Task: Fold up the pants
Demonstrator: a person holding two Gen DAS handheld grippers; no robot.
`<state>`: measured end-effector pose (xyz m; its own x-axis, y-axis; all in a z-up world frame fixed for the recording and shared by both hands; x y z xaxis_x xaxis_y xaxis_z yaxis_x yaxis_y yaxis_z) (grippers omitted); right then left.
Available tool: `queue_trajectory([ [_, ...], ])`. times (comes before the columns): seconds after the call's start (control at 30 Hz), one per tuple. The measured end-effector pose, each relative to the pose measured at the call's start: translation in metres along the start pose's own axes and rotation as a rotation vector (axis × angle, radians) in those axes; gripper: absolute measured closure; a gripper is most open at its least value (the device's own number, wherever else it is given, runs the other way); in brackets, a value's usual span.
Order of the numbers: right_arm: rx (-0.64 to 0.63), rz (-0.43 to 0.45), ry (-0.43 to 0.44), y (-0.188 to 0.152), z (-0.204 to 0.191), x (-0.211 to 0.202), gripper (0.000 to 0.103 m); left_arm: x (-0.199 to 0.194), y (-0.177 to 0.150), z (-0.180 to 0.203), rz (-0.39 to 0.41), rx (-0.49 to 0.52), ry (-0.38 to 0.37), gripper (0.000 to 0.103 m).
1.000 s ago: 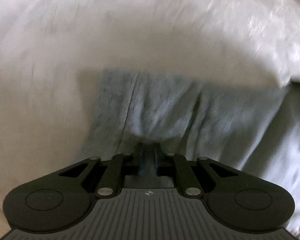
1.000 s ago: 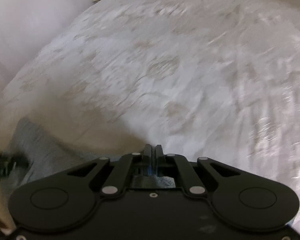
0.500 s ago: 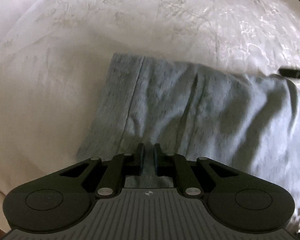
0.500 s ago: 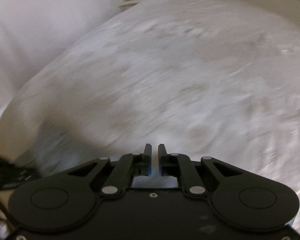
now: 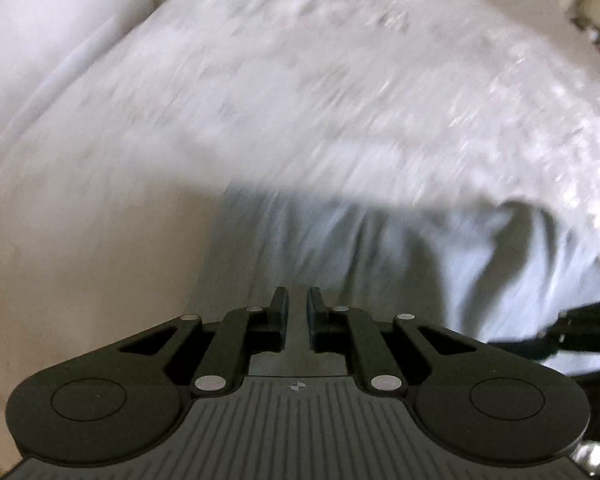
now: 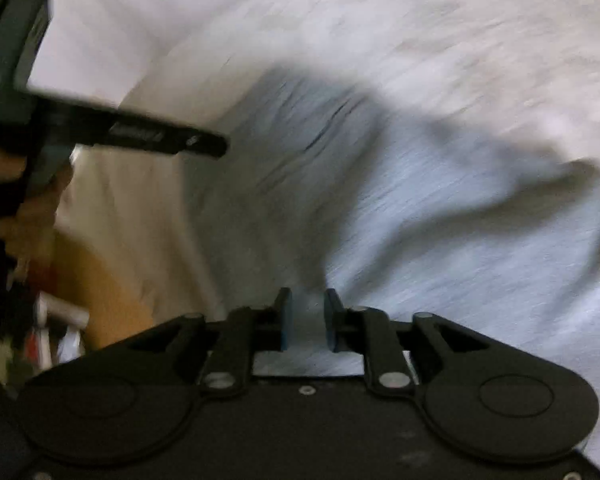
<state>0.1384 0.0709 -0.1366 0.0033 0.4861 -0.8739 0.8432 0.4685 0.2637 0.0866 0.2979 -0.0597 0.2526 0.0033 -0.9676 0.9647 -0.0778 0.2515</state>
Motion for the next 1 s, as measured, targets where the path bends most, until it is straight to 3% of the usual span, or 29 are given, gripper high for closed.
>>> queue_trajectory([
  [0.13,0.129,0.132,-0.121,0.014,0.044,-0.040,0.061,0.010,0.032,0.025,0.018,0.062,-0.049,0.092],
  [0.27,0.220,0.206,-0.234,0.024,0.089,-0.066,0.056,0.034,0.036,0.042,-0.052,0.104,-0.075,0.092],
  [0.37,0.248,0.198,-0.284,0.033,0.116,-0.069,0.046,0.068,0.020,0.045,-0.207,0.152,-0.053,0.092],
  [0.5,0.262,0.122,-0.283,0.041,0.142,-0.058,0.044,0.067,0.012,0.046,-0.205,0.213,-0.044,0.092],
  [0.57,0.252,0.087,-0.268,0.041,0.146,-0.051,0.051,0.062,0.016,0.045,-0.213,0.200,-0.051,0.092],
  [0.6,0.233,0.074,-0.251,0.038,0.147,-0.047,0.080,0.059,0.021,0.046,-0.209,0.187,-0.054,0.092],
  [0.63,0.206,0.064,-0.246,0.039,0.143,-0.044,0.096,0.059,0.026,0.048,-0.199,0.177,-0.053,0.092],
  [0.73,0.112,0.075,-0.275,0.027,0.116,-0.043,0.096,0.046,0.045,0.051,-0.147,0.178,-0.069,0.092],
  [1.0,0.057,0.118,-0.322,-0.004,0.064,-0.042,0.096,0.040,0.101,0.101,-0.118,0.312,-0.247,0.092],
])
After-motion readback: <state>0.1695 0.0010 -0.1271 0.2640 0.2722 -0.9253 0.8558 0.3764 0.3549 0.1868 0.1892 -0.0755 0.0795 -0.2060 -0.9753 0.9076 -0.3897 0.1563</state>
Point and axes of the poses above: each gripper's, at about its wrist camera, not at the fingertips, and x roughly the way its jaws point, z to its right, y to its top, the point moved 3 cm from there along x, roughly the way its jaws point, and after that the axes turned 12 degrees about -z, right-handed, at the moved point
